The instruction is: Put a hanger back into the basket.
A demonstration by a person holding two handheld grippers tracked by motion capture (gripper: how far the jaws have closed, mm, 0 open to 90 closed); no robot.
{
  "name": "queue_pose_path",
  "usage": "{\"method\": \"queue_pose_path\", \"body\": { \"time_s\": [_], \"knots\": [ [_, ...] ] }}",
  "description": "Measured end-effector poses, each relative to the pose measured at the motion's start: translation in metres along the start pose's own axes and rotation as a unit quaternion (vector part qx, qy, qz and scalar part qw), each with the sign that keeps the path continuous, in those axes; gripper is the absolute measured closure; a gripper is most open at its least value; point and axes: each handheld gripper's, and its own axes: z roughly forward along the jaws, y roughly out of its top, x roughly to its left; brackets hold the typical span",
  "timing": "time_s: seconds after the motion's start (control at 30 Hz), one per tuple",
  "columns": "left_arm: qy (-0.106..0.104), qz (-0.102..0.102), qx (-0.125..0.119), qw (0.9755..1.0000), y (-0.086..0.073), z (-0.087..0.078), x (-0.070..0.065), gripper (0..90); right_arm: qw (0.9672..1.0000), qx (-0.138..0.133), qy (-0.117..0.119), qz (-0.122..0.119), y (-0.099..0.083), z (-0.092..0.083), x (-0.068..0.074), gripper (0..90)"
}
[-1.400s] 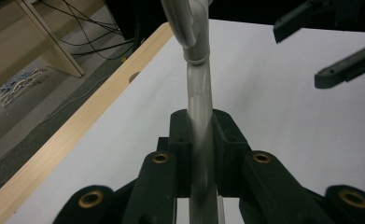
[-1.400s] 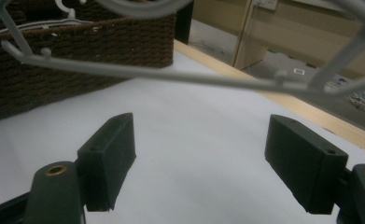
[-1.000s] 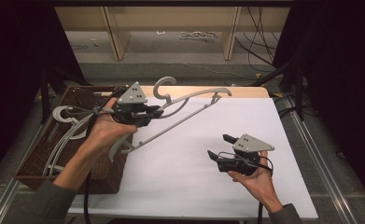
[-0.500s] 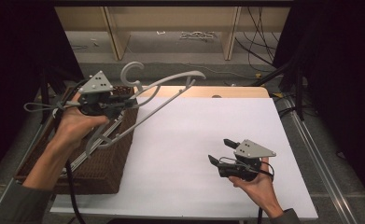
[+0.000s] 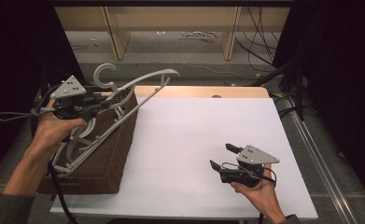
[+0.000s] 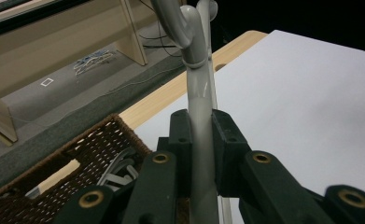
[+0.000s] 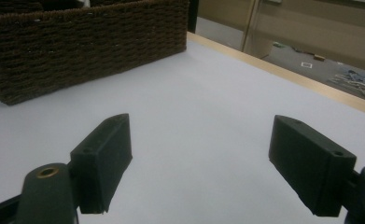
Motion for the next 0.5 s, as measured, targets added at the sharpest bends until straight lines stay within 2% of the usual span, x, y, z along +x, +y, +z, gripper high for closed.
{"method": "queue_pose_path", "body": {
  "time_s": [0.3, 0.5],
  "knots": [
    [0.017, -0.006, 0.002, 0.9998, -0.017, -0.006, 0.016, 79.9, 1.0000, -0.001, 0.001, -0.001, -0.004, -0.004, 0.005, 22.1],
    [0.034, -0.020, 0.004, 0.9992, -0.029, -0.009, 0.030, 79.9, 0.9999, 0.008, 0.006, 0.000, -0.005, -0.004, 0.006, 22.1]
  ]
}}
